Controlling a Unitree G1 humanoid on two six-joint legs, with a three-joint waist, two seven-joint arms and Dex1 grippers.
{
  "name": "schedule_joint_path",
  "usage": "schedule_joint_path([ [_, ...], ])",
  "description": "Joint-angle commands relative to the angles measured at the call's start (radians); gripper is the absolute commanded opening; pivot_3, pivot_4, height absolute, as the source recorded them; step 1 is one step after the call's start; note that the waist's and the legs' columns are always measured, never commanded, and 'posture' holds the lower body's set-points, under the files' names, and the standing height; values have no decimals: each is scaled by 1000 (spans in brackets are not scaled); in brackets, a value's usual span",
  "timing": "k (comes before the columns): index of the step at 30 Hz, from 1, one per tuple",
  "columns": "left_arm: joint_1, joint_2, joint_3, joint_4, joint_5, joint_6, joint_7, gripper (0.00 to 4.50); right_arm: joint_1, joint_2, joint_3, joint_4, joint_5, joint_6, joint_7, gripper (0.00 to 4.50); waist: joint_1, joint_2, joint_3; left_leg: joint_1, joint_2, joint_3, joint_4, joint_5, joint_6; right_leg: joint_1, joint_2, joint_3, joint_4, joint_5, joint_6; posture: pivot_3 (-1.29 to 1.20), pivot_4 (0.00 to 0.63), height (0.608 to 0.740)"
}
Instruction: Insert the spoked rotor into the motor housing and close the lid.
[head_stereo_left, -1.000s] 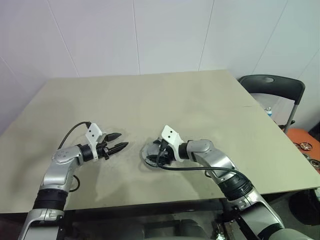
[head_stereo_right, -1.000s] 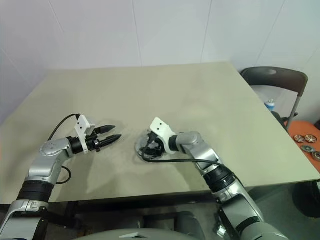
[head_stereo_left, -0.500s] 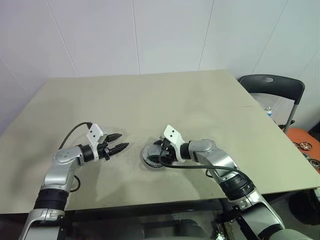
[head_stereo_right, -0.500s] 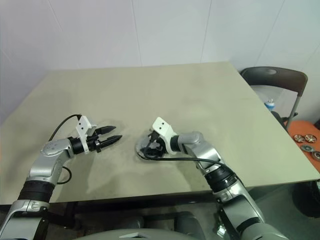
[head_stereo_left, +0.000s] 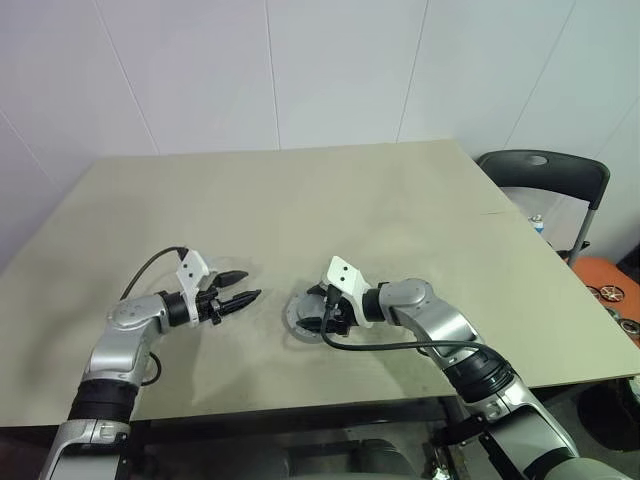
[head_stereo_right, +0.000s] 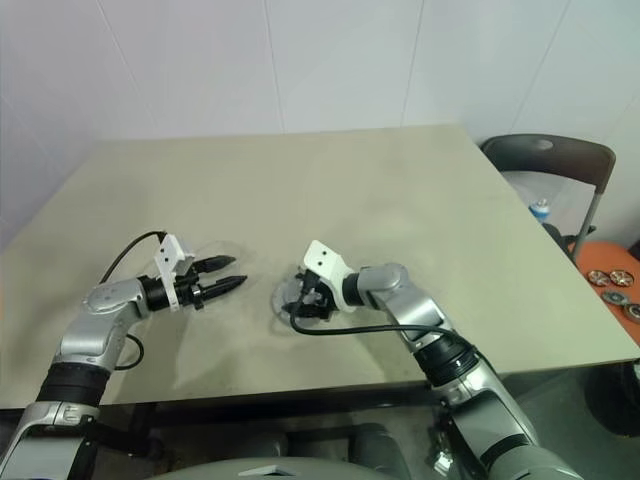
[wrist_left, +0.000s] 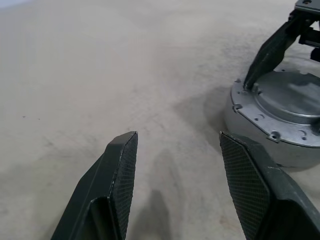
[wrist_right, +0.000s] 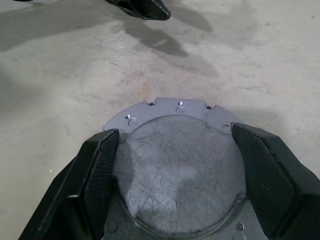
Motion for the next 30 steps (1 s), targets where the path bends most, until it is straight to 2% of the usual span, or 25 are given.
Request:
schedule_joint_path([
  [1, 0, 19, 2, -40, -16, 2, -24, 2771, 4, 3, 20, 61, -55, 6, -44, 3233, -1, 0, 0, 0, 0, 0, 0, 0, 0, 0, 0, 0, 0, 0, 0, 0, 0, 740],
  [8, -21, 0, -60, -53, 0, 26, -71, 2771, 16, -25, 69, 94, -73, 66, -30, 3233, 0, 0, -1, 8, 1, 0, 0, 0, 0, 7, 1, 0, 1, -1, 0, 0, 0, 740],
  [11, -63, -21, -91, -30, 14, 24, -69, 2771, 16, -22, 69, 84, -69, 78, -30, 3233, 1, 0, -1, 16, 0, 0, 0, 0, 0, 16, 1, -1, -1, -4, 3, 0, 0, 740],
  [18, -120, -66, -135, 3, 28, 18, -76, 2771, 34, -43, 97, 80, -83, 124, -28, 3233, -1, 1, -3, 17, 1, -1, -2, 0, 0, 18, 1, -1, -6, -3, 3, 0, 0, 740],
  [30, -129, -92, -171, -20, 26, 32, -85, 2771, 59, -40, 104, 108, -69, 153, -11, 3233, 1, 3, -7, 17, 1, -1, -2, 0, 1, 20, 0, -1, -8, -3, 4, 0, 0, 740],
])
